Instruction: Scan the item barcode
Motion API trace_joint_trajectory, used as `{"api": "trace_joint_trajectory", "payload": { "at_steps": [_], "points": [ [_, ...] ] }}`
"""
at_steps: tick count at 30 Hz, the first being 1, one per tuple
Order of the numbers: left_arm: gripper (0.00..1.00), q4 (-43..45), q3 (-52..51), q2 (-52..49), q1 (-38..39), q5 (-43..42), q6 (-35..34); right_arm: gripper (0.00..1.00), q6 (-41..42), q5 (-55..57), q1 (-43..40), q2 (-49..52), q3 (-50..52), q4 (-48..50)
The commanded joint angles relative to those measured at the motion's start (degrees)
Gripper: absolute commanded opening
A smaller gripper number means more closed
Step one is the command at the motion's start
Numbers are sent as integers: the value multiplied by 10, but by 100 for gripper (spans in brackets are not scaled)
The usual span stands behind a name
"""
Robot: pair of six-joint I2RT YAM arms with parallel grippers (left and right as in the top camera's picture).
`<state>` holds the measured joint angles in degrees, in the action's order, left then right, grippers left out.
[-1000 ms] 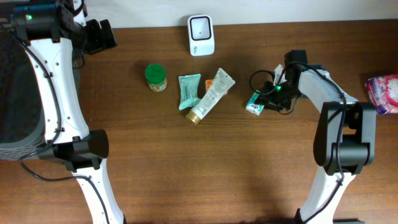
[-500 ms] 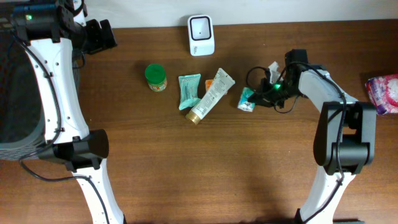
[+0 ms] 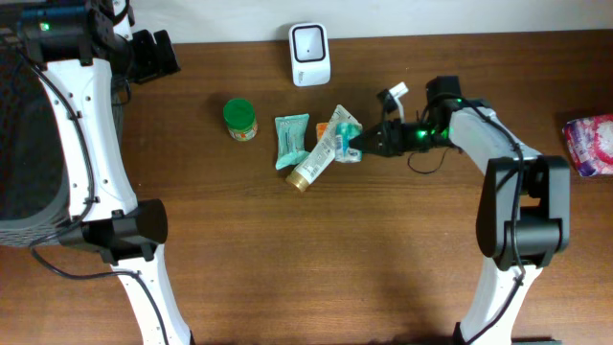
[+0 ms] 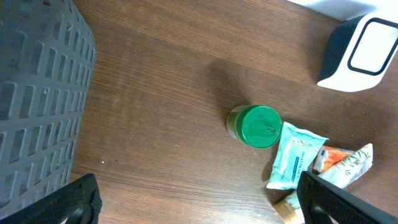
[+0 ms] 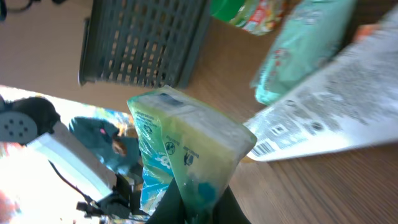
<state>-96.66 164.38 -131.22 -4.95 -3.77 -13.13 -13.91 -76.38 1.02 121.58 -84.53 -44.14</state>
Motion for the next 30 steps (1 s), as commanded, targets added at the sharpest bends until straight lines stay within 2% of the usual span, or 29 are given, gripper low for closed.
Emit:
{"api": "trace_joint_trajectory", "payload": {
  "at_steps": [1, 13, 17, 21, 22, 25, 30],
  "points": [
    [99, 0, 7, 21, -1, 6, -1, 4, -77, -39, 22, 6, -7, -2],
    [99, 0, 7, 21, -1, 6, -1, 4, -158, -47, 66, 6, -7, -1],
    [99, 0, 7, 21, -1, 6, -1, 4, -159, -50, 72, 6, -7, 1],
    [99, 0, 7, 21, -1, 6, -1, 4, -158, -124, 72, 6, -7, 6],
    [99, 0, 7, 21, -1, 6, -1, 4, -151, -125, 72, 6, -7, 9],
    [99, 0, 7, 21, -1, 6, -1, 4, -57, -125, 72, 6, -17, 36],
    [99, 0, 7, 21, -1, 6, -1, 4, -41, -125, 72, 6, -17, 41]
  ]
}}
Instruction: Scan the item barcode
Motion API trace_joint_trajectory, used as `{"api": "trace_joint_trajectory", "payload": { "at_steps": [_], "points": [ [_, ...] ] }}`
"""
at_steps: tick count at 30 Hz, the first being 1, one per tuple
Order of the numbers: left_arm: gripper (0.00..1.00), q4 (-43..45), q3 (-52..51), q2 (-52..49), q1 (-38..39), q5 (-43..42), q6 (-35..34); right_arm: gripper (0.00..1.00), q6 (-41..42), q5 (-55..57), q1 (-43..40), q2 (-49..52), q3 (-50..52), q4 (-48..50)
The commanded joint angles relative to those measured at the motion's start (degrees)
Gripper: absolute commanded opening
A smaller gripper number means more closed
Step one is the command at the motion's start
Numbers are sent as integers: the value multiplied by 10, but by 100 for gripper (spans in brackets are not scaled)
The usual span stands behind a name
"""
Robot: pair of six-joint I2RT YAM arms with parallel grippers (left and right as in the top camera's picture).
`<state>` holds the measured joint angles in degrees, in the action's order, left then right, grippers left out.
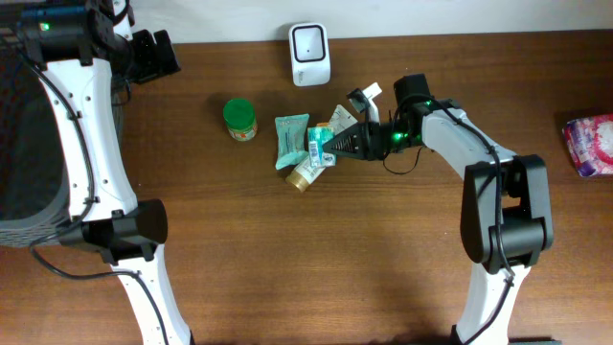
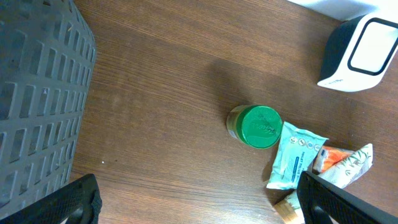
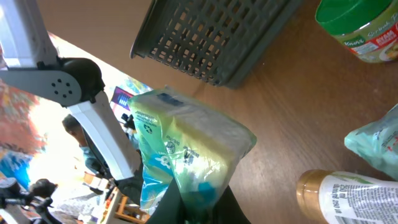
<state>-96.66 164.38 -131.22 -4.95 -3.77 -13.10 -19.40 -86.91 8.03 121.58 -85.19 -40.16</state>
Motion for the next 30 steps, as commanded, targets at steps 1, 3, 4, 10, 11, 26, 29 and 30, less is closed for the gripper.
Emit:
{"api": "trace_joint_trajectory", "payload": {
  "at_steps": [1, 3, 4, 10, 11, 26, 29, 30],
  "points": [
    [99, 0, 7, 21, -1, 6, -1, 4, 15, -20, 2, 6, -11, 2],
    [99, 0, 7, 21, -1, 6, -1, 4, 15, -20, 2, 6, -11, 2],
    [99, 0, 7, 21, -1, 6, -1, 4, 15, -20, 2, 6, -11, 2],
    [99, 0, 7, 21, -2, 6, -1, 4, 15, -20, 2, 6, -11, 2],
    [99, 0, 7, 21, -8, 6, -1, 4, 15, -20, 2, 6, -11, 2],
    [99, 0, 7, 21, -18, 6, -1, 4, 15, -20, 2, 6, -11, 2],
    [99, 0, 7, 21, -18, 6, -1, 4, 15, -20, 2, 6, -11, 2],
    [99, 0, 7, 21, -18, 6, -1, 4, 15, -20, 2, 6, -11, 2]
  ]
}}
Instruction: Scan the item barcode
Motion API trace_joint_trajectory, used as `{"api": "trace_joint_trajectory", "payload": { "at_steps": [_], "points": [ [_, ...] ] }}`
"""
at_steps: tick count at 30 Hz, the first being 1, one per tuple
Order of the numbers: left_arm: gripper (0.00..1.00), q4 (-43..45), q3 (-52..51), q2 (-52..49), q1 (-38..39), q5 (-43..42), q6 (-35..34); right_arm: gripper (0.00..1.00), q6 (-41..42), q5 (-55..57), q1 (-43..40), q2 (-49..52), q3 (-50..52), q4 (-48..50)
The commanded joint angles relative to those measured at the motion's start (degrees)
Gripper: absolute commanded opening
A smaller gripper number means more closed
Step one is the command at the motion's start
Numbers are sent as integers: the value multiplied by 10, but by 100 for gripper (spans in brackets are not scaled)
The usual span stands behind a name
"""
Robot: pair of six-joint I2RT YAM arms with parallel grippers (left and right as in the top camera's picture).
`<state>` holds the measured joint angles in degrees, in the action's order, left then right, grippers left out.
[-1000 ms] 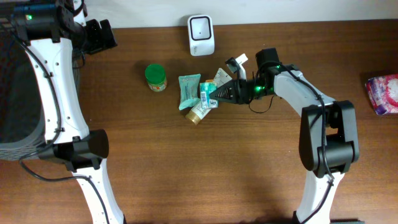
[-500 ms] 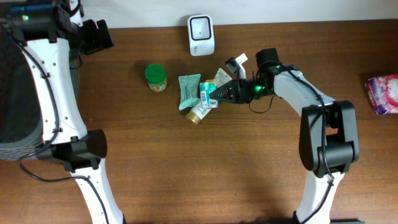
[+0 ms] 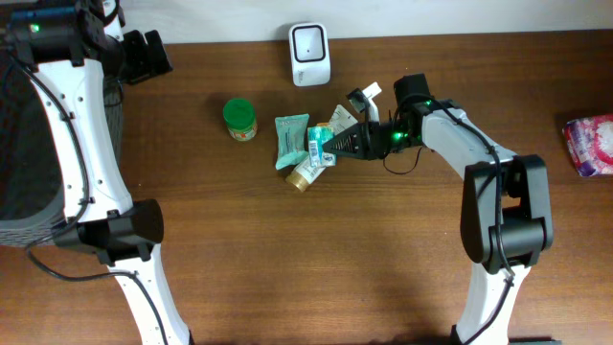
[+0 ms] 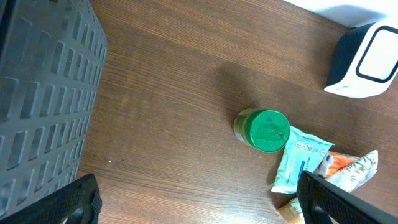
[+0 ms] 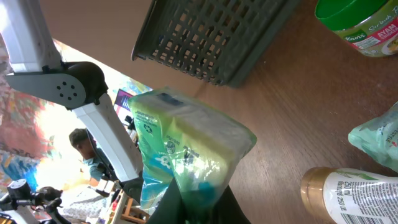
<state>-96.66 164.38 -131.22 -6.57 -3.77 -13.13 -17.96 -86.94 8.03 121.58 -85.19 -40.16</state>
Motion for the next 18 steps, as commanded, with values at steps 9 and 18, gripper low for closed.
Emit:
{"api": "trace_joint_trajectory", "payload": {
  "at_steps": [9, 18],
  "points": [
    [99, 0, 7, 21, -2, 6, -1, 4, 1, -10, 2, 6, -11, 2],
    [99, 0, 7, 21, -2, 6, -1, 4, 83, 129, 2, 6, -11, 17]
  ]
}}
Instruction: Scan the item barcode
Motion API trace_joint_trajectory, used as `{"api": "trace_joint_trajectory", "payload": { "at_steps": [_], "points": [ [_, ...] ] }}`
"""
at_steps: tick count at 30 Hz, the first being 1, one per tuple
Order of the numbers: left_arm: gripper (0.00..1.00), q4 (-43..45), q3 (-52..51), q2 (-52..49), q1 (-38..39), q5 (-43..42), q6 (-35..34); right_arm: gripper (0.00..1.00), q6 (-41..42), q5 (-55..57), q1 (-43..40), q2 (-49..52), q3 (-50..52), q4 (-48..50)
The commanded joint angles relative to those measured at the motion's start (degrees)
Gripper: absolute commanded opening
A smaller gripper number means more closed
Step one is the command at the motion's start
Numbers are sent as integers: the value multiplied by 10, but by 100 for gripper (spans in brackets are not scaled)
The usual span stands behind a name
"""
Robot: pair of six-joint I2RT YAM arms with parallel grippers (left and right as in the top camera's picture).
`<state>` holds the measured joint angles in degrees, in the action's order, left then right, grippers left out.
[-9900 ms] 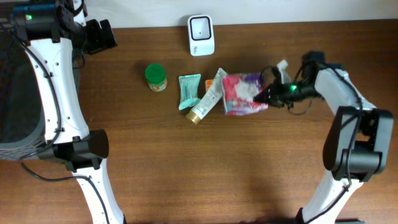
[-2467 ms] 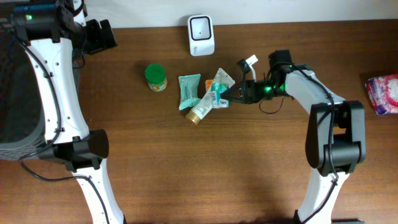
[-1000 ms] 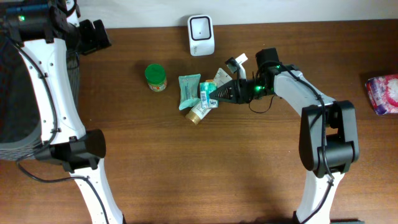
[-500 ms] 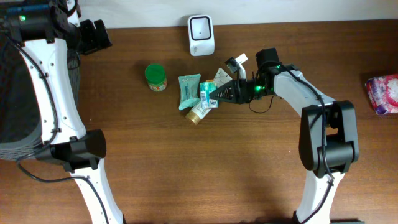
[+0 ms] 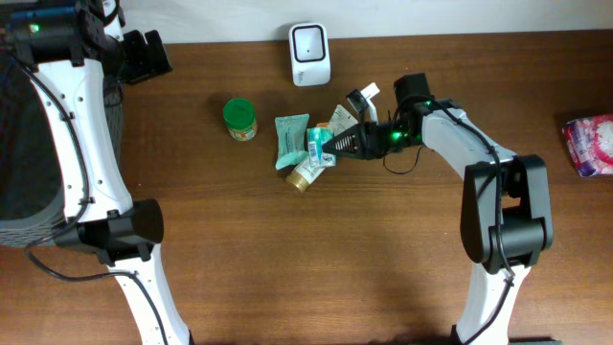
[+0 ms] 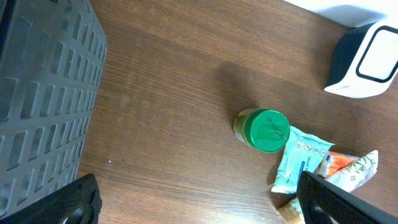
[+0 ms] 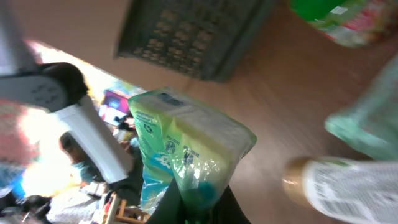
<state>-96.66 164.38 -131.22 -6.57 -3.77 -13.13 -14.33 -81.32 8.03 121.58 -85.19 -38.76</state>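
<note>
A green-and-yellow soft pack (image 7: 186,146) is pinched at its lower end by my right gripper (image 7: 198,200), which is shut on it. From overhead the pack (image 5: 320,149) hangs over the pile of items, below and slightly right of the white barcode scanner (image 5: 309,42). The scanner (image 6: 365,57) also shows in the left wrist view. My left gripper (image 6: 199,205) stands open at the far left rear (image 5: 146,54), well away from the pile, with nothing between its black fingers (image 6: 73,200).
A green-lidded jar (image 5: 239,119), a teal wipes pack (image 5: 290,140) and a white bottle with a brown cap (image 5: 308,172) lie around the held pack. A dark mesh basket (image 6: 40,93) stands at the left edge. A pink pack (image 5: 589,144) lies at the far right.
The right wrist view is now blurred, and the jar, basket and bottle sit shifted in it, so the right gripper has shifted slightly with the pack. The left arm has not moved.
My right gripper first held the pack at the right side of the pile. A second later it was further left, over the bottle and wipes. It then stayed there while the left arm shifted slightly, and now the right wrist has turned a little.
</note>
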Motion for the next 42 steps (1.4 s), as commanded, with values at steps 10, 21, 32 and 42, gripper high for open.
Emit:
{"api": "trace_joint_trajectory", "payload": {
  "at_steps": [10, 21, 32, 42],
  "points": [
    [99, 0, 7, 21, -2, 6, -1, 4, 174, 449, 3, -3, -50, -96],
    [99, 0, 7, 21, -2, 6, -1, 4, 63, 1062, 120, -11, -202, -17],
    [99, 0, 7, 21, -2, 6, -1, 4, -155, 980, 152, 89, -202, 423],
    [99, 0, 7, 21, -2, 6, -1, 4, -451, 935, 152, 120, -202, 487]
  ]
}}
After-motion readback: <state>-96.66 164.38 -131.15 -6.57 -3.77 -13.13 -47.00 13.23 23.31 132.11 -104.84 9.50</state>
